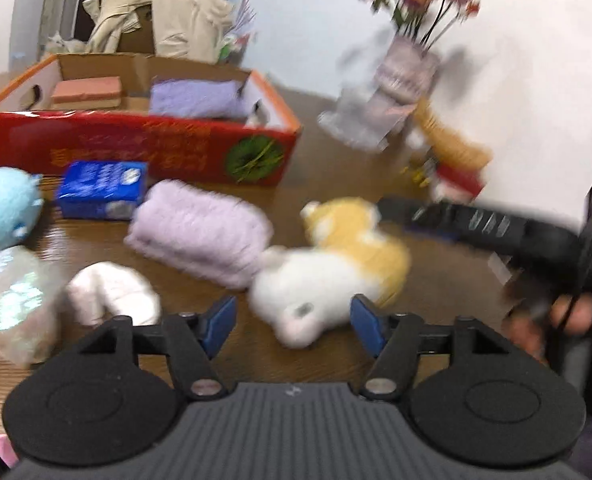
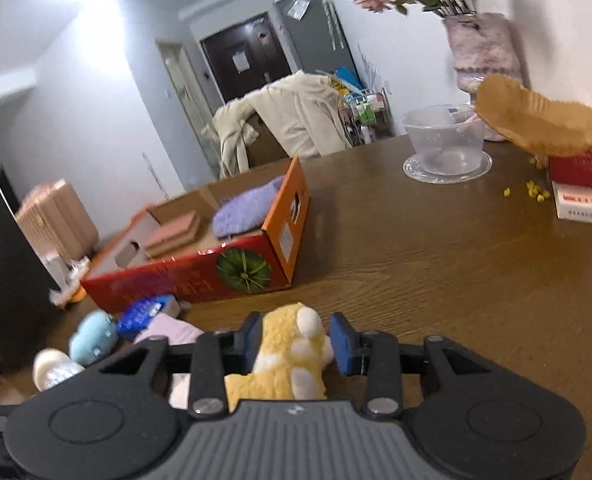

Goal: Organize soft objects
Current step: 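Grasp the white-and-yellow plush sheep with the right gripper, then drop the plush sheep into the box and open the right gripper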

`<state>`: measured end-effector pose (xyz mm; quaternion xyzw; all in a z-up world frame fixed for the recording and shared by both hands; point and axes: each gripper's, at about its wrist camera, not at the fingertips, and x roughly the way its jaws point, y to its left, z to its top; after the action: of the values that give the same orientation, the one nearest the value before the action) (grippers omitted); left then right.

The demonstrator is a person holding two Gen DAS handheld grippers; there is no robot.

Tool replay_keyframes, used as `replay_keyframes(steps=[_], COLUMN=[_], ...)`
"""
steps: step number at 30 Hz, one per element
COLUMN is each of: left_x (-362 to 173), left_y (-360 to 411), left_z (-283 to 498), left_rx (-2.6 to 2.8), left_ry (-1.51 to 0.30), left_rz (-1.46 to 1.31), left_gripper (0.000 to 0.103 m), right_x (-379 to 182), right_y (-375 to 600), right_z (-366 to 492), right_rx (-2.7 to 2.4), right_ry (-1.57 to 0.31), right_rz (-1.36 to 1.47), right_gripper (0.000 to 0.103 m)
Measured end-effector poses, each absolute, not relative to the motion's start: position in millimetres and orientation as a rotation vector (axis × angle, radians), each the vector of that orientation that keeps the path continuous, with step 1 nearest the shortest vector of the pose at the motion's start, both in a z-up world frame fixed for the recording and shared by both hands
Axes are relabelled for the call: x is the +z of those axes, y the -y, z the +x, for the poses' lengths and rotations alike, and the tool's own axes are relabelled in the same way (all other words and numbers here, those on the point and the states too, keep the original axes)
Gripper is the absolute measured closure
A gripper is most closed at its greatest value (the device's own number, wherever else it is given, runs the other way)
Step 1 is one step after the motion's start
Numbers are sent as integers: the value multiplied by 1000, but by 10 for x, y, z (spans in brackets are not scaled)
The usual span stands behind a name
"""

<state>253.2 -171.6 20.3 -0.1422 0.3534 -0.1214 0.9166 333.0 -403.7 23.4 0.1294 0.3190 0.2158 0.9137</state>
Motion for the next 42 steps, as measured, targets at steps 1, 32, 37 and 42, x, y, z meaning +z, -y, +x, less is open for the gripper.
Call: replay_keyframes(steps=[1, 32, 37, 42], left_x=[198, 462, 435, 949], left_y=[1746, 637, 669, 489], left_z=[2573, 4488, 4398, 3972], left_rx=[-244, -241, -272, -308], left_ry=[-727, -786, -778, -653], left_rz=[-304, -452, -385, -385], left_gripper=[32, 53, 44, 41], right_x=[204, 550, 442, 742], right_y=[4025, 2613, 2448, 2451], right_z=[3339, 4821, 4668, 4394], right_rx=[454, 387, 248, 230], right_ry=[-663, -689, -687, -626], right_rz=[260, 161, 13, 14], right_gripper=[55, 76, 79, 78])
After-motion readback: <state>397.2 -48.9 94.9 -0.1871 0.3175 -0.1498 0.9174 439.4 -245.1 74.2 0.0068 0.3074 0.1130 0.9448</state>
